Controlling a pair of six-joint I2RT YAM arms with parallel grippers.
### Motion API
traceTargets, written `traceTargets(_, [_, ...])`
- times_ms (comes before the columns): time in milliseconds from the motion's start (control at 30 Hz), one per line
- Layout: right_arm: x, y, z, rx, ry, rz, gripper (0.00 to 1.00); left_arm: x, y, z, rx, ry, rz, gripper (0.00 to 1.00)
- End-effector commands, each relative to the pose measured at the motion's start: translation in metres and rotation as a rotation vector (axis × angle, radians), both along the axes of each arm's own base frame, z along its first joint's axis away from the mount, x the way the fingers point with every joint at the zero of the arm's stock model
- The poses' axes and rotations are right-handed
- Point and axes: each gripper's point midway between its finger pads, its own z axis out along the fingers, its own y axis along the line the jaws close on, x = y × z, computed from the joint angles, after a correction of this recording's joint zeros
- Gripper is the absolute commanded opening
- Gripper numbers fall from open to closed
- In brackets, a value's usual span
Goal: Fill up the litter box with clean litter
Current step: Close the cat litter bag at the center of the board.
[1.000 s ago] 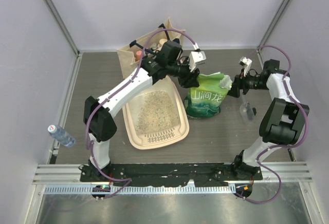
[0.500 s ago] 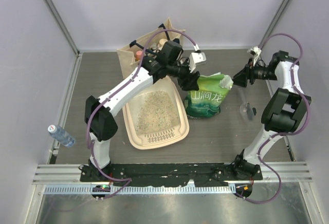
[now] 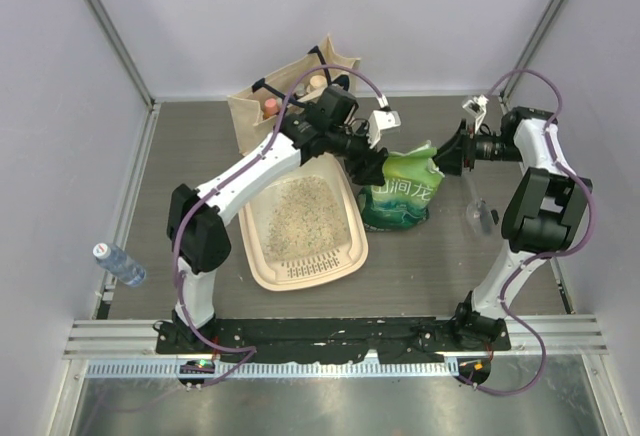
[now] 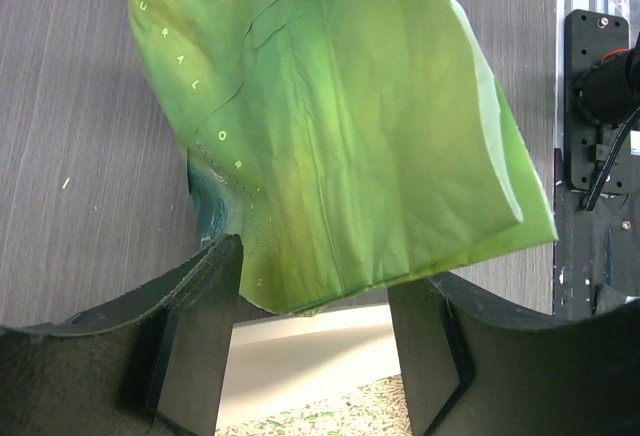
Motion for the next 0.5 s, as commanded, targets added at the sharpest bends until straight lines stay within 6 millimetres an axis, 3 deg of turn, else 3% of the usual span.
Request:
traceTargets(0, [-0.015, 0.022, 0.031, 0.138, 0.141, 0.013, 0.66, 0.007, -0.009, 0.01, -0.065, -0.052, -0.02, 0.64])
traceTargets(200, [-0.016, 0.021, 0.013, 0.164, 0.227, -0.002, 0.65, 0.004, -0.029, 0.018, -0.161, -0.025, -0.068, 0.68])
traceTargets(267, [-0.016, 0.021, 0.011, 0.178, 0.244, -0.006, 0.65, 0.005, -0.034, 0.011, -0.156, -0.016, -0.073, 0.76])
traceTargets(467, [-0.013, 0.018, 0.006, 0.184, 0.263, -0.014, 0.64, 0.012, -0.056, 0.013, -0.153, -0.066, -0.128, 0.79])
